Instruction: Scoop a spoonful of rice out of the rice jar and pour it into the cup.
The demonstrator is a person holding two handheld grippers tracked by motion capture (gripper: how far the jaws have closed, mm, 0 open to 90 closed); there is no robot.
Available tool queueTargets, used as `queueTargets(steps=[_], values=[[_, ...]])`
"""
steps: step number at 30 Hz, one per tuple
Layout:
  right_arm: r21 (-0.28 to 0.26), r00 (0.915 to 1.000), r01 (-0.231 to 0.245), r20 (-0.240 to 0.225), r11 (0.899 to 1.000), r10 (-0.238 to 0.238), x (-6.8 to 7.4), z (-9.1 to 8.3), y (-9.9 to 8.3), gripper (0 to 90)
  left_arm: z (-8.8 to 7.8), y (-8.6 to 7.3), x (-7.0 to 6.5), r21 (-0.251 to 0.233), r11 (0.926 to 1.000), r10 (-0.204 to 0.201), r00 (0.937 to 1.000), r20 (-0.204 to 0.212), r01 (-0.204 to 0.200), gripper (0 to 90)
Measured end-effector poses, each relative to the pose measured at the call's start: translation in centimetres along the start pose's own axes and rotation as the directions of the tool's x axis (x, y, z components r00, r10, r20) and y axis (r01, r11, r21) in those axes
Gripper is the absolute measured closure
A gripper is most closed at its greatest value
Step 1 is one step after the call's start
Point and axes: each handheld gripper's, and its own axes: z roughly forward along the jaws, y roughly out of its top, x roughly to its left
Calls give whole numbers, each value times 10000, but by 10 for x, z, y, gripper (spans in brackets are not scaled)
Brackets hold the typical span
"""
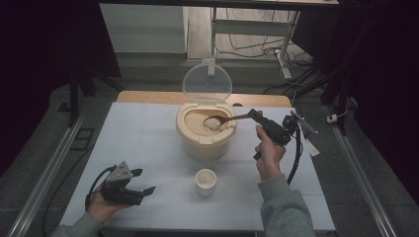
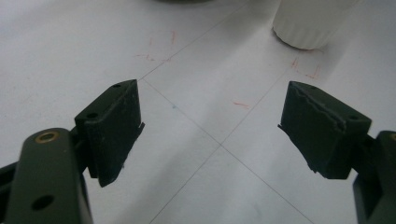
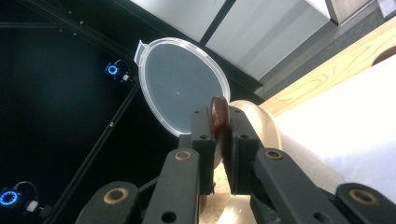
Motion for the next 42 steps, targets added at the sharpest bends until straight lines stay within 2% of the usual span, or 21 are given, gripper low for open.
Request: queueTargets(steps=[5, 14, 24, 35, 36, 42], values=[[105, 9997, -231, -102, 9997, 232, 1, -1, 2, 834, -1, 0, 0, -11, 10000, 0, 10000, -12, 0, 204], [177, 9991, -181, -381, 9997, 188, 9, -5, 7, 834, 0, 0, 1, -4, 10000, -7, 10000, -19, 7, 204], [405, 9988, -173, -456, 9990, 192, 7, -3, 3, 834, 0, -1, 1, 8, 10000, -45, 10000, -11, 45, 204], [439, 9981, -161, -590, 9989, 186, 8, -7, 4, 834, 1, -2, 3, 82, 9998, -198, 9998, -75, 198, 187], [323, 9977, -215, -633, 9992, 235, 9, -7, 4, 834, 1, -3, 3, 81, 9997, -226, 9997, -65, 226, 187], [736, 9966, -26, -814, 9973, 86, 16, -18, 4, 834, 2, -3, 3, 95, 9997, -228, 9997, -49, 228, 187]])
